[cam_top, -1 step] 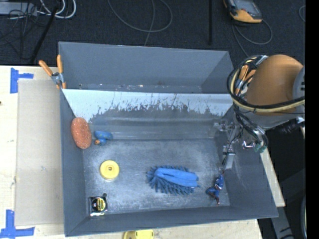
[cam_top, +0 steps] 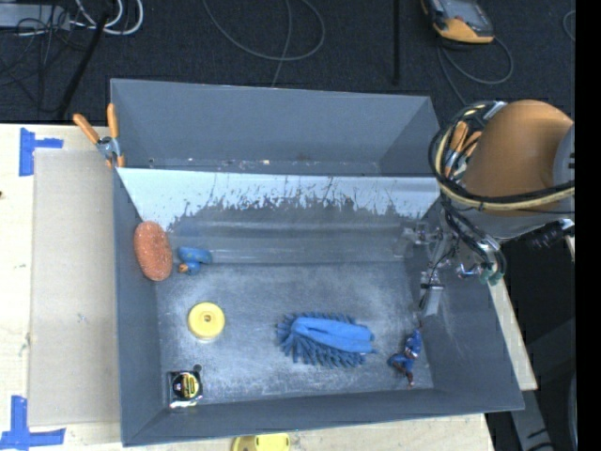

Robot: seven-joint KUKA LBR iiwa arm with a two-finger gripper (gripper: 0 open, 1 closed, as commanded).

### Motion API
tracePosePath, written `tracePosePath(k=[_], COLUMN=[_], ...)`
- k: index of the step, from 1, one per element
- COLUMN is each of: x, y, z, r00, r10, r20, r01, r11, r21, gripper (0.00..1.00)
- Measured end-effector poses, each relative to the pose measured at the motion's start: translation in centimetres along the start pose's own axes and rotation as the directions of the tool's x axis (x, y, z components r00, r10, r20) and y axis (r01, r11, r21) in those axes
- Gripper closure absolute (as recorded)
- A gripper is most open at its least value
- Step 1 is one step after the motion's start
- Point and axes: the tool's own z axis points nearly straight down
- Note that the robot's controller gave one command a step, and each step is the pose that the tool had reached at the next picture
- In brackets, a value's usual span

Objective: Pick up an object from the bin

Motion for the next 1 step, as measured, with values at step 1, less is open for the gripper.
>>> tracePosePath(k=[1], x=[1.37], y=[1.21], z=[2.97], r00=[0.998], r10=[-0.065], r20=[0.006], r01=[0.065], r11=[0.998], r21=[0.002], gripper=[0.00])
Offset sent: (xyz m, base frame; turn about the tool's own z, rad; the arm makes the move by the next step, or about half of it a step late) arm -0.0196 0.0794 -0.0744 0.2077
